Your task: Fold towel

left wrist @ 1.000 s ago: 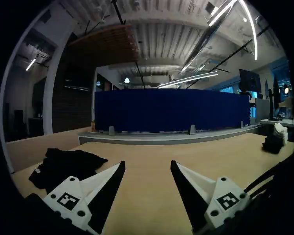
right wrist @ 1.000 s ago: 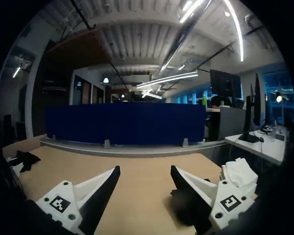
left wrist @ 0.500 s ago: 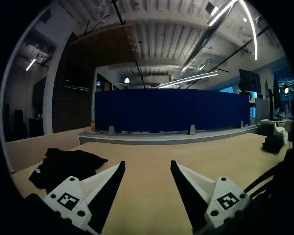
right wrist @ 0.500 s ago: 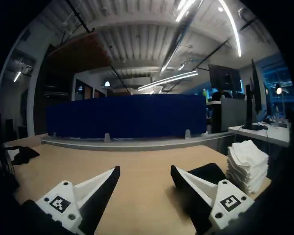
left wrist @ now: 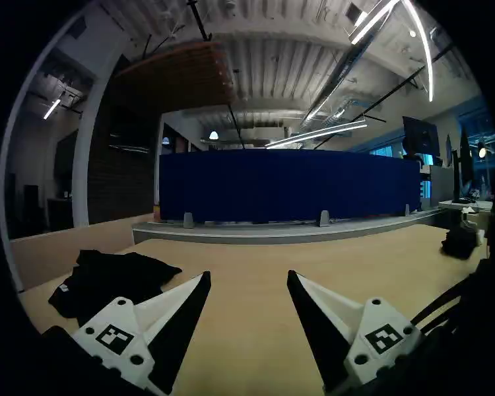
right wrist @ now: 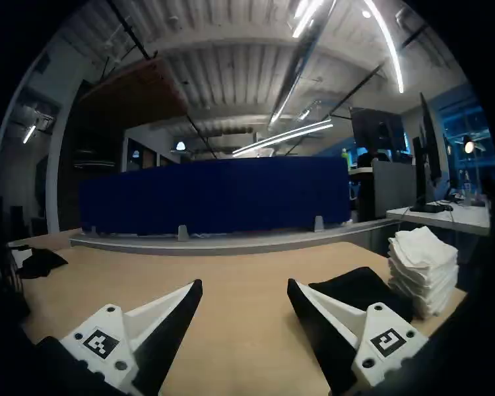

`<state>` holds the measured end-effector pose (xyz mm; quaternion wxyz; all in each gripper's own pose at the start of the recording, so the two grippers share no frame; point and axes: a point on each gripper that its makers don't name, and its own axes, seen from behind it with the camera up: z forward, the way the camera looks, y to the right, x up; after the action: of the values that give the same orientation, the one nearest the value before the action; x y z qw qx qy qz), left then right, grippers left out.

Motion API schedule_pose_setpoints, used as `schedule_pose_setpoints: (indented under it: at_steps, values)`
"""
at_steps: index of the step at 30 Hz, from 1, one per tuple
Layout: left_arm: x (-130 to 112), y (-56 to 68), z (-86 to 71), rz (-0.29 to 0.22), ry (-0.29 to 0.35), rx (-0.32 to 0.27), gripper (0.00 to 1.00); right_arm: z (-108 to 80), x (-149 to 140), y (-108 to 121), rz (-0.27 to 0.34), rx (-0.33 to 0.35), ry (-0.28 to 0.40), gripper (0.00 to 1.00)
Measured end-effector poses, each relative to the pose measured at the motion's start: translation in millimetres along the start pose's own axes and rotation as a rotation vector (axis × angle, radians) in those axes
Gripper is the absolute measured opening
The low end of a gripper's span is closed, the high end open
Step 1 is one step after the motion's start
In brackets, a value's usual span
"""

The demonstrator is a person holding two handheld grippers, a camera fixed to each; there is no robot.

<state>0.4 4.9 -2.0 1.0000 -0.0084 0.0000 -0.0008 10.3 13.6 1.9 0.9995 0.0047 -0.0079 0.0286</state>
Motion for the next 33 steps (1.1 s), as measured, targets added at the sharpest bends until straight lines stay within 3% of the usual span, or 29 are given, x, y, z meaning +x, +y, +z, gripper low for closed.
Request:
schedule_pose_setpoints:
  at_steps: [15, 33]
  values:
    - [-0.1, -0.1, -0.1, 0.000, 0.000, 0.000, 0.85, 1.9, -7.4, -11.1, 0.024, 0.005, -0.007, 1.00]
    - [0.2, -0.6, 1.2, 0.000, 0.000, 0.000, 0.85, -1.3, -11.9, -17.0, -0.035, 0.017, 0.015, 1.00]
